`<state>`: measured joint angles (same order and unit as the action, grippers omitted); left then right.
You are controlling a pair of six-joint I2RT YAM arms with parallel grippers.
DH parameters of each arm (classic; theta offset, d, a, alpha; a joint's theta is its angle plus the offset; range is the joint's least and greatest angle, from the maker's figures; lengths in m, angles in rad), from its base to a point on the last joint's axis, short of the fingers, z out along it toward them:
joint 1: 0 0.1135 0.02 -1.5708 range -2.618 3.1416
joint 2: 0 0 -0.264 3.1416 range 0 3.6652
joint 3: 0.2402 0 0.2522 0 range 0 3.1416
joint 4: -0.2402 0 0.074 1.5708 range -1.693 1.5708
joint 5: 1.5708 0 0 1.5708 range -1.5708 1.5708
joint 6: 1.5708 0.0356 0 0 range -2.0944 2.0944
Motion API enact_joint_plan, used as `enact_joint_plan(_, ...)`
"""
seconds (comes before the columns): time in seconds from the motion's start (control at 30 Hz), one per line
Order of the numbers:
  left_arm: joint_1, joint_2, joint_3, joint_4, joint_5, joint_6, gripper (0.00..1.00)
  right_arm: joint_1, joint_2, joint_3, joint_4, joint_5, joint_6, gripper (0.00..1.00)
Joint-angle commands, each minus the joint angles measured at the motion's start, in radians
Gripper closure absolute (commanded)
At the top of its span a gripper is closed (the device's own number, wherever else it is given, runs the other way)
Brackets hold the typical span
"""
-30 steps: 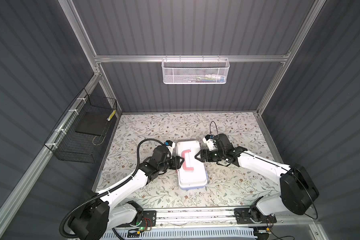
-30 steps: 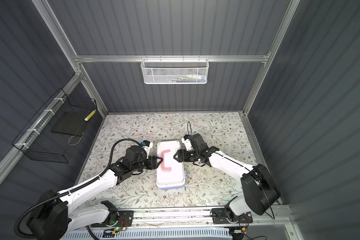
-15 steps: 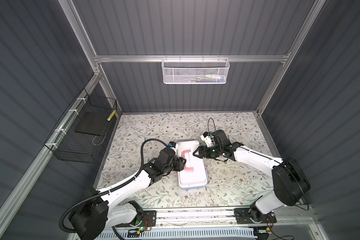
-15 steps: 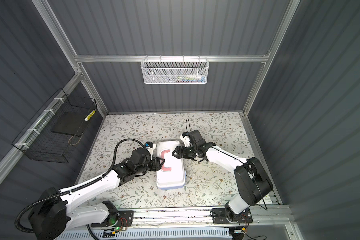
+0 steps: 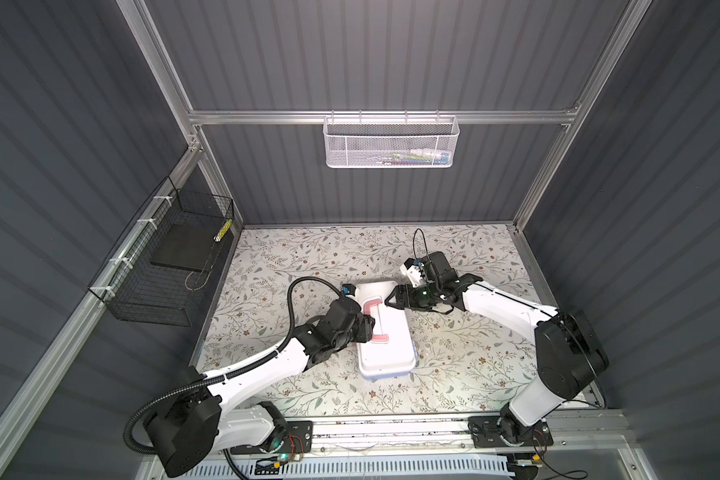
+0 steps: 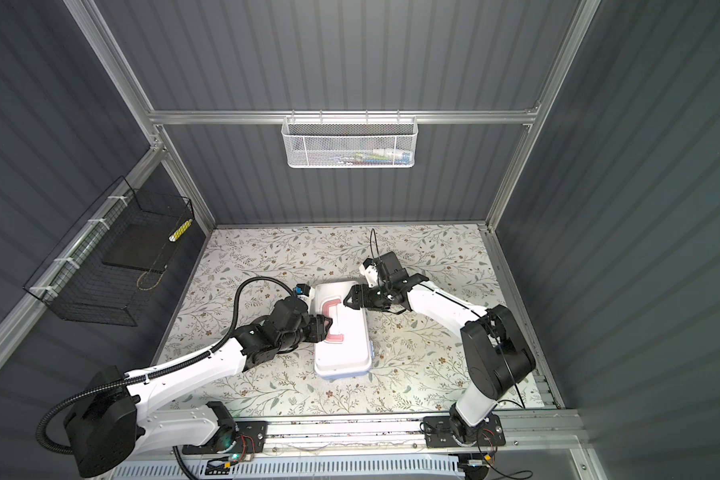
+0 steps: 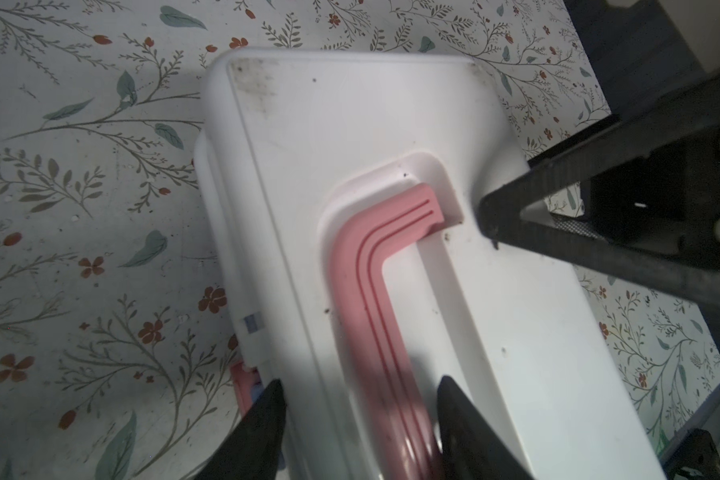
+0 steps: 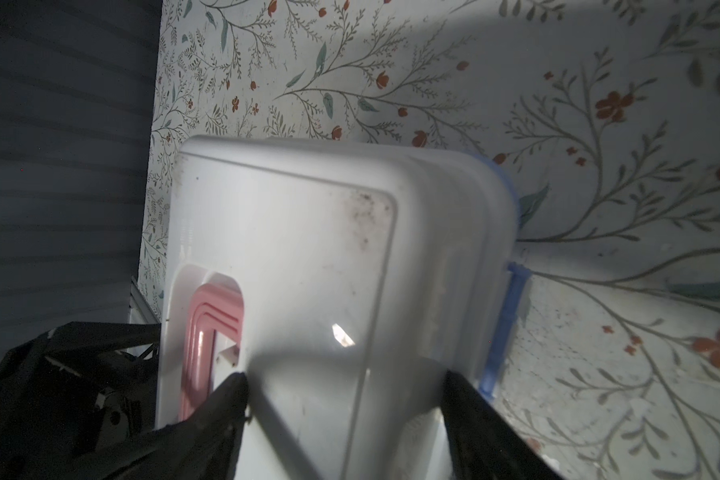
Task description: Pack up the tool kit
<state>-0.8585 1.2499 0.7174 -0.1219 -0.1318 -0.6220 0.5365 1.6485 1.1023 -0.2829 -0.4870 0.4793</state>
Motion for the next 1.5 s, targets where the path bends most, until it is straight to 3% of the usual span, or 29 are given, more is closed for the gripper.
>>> enact_joint_plan(0.0, -0.089, 0.022, 0.045, 0.002, 0.208, 0.025, 0.41, 0.015, 0.015, 0.032, 0.009, -0.057, -0.047, 0.26)
enact_joint_plan(0.27, -0.089, -0.111, 0.009, -0.189, 0.073, 0.043, 0.39, 0.012, -0.06, 0.022, -0.036, -0.029, -0.066, 0.35)
enact_joint_plan(0.47, -0.089, -0.116, -0.043, -0.124, 0.174, 0.012, 0.44, 0.013, -0.107, -0.026, -0.041, -0.02, -0.058, 0.39)
enact_joint_plan(0.6, -0.091, -0.064, -0.048, -0.076, 0.231, 0.011, 0.53, 0.011, -0.101, -0.038, -0.042, -0.024, -0.051, 0.41)
enact_joint_plan(0.9, -0.102, -0.011, -0.001, 0.001, 0.267, 0.024, 0.55, 0.009, -0.134, -0.054, -0.053, -0.017, -0.044, 0.4)
enact_joint_plan(1.07, -0.103, -0.056, 0.016, -0.104, 0.187, 0.048, 0.41, 0.0, -0.154, -0.065, -0.054, -0.013, -0.037, 0.39)
enact_joint_plan(1.23, -0.103, -0.286, -0.042, -0.28, -0.052, 0.042, 0.04, -0.005, -0.157, -0.062, -0.059, -0.015, -0.042, 0.38)
enact_joint_plan(1.3, -0.102, -0.367, -0.082, -0.333, -0.137, 0.038, 0.0, -0.005, -0.157, -0.061, -0.059, -0.018, -0.044, 0.38)
enact_joint_plan(1.47, -0.102, -0.436, -0.188, -0.357, -0.228, 0.005, 0.0, -0.004, -0.161, -0.067, -0.062, -0.015, -0.046, 0.38)
